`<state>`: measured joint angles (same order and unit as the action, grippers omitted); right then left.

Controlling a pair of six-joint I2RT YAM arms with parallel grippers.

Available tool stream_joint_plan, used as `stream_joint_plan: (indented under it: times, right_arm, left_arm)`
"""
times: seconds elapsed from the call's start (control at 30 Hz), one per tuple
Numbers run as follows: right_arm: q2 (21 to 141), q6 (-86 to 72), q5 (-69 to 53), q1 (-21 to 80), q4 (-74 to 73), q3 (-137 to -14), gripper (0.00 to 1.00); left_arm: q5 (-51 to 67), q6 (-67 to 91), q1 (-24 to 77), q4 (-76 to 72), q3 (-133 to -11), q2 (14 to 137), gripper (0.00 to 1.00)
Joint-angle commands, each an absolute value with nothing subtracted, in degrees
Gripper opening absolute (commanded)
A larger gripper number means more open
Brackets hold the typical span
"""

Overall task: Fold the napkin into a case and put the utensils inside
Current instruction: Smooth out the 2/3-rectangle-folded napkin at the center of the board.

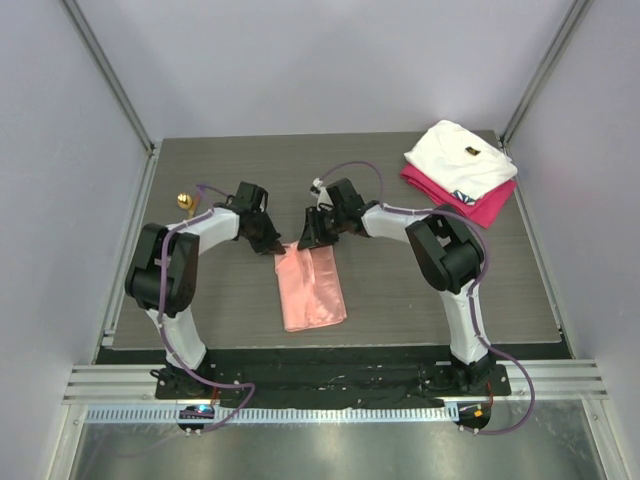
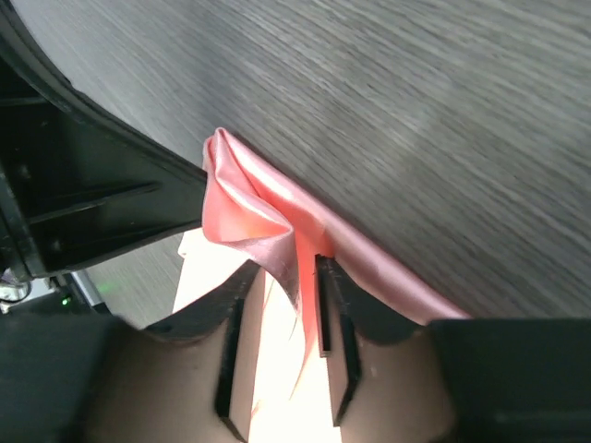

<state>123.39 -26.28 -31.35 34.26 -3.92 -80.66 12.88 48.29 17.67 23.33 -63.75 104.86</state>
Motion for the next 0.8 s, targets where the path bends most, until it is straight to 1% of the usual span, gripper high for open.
stream_joint_plan:
  times: [0.0,0.23,0.37,0.5,0.57,0.77]
  right_arm:
    - [118.0,-25.5,-27.3,34.2,-9.0,-80.5,0.4]
    - [113.1,-26.5,-25.9,34.3,-9.2,-76.8,0.45]
    - [111.9,-27.8,-26.9,34.4,-9.0,-74.7,0.46]
    - [110.0,-30.1,-27.7,35.1,-5.1,-69.9,0.47]
    - [109.7,-30.8,-27.6,35.6,-4.4,-69.0,0.45]
    - [111.0,-32.8,-29.4,35.9,-0.4,-66.2,0.33]
  left_arm:
    - [11.3,49.0,17.9,22.3,-64.6,100.6,0.06]
    - [12.3,49.5,17.9,22.6,-64.0,99.1,0.09]
    - [13.2,49.8,18.5,21.8,-64.5,100.6,0.09]
    - [14.4,50.4,18.9,20.9,-66.2,103.4,0.09]
    - [14.7,50.9,19.2,20.4,-67.1,104.4,0.09]
    - [14.9,51.6,19.6,19.3,-68.7,106.6,0.1]
